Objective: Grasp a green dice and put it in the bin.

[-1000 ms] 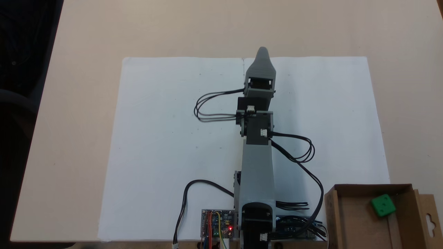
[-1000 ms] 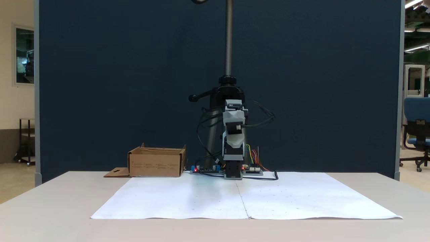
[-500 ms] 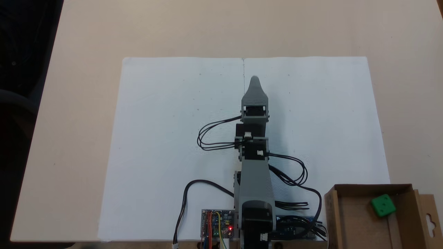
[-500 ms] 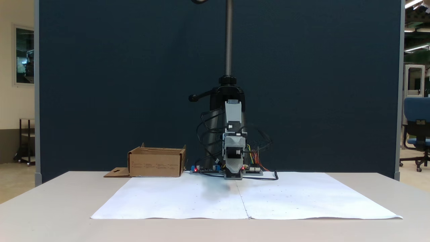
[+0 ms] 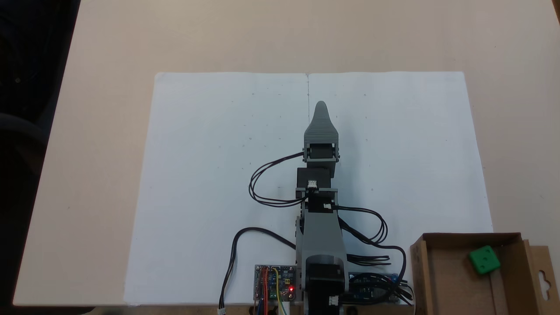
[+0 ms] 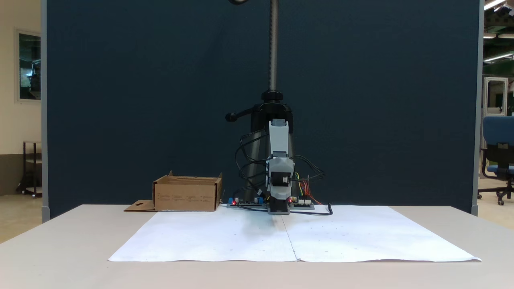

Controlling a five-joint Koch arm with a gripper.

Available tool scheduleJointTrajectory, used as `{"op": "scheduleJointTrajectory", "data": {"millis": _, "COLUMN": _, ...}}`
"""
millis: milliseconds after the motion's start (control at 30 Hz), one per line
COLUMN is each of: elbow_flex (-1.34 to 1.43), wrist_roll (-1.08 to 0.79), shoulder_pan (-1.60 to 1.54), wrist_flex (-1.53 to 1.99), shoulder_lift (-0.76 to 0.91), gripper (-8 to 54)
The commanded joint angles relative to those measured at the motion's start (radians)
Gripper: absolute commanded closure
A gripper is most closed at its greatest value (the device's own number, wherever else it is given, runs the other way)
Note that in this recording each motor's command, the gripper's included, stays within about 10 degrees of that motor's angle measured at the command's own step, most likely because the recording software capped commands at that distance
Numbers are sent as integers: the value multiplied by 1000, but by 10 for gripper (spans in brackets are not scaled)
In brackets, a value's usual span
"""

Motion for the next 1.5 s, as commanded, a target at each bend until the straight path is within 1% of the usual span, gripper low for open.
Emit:
{"op": "scheduleJointTrajectory", "data": {"millis": 0, "elbow_flex": 75, "wrist_roll": -61, "shoulder_pan": -2, "wrist_flex": -168, "shoulder_lift": 118, "gripper": 23}}
{"op": "scheduleJointTrajectory", "data": {"millis": 400, "elbow_flex": 75, "wrist_roll": -61, "shoulder_pan": -5, "wrist_flex": -511, "shoulder_lift": 115, "gripper": 12}}
{"op": "scheduleJointTrajectory", "data": {"millis": 1467, "elbow_flex": 75, "wrist_roll": -61, "shoulder_pan": -6, "wrist_flex": -474, "shoulder_lift": 109, "gripper": 11}}
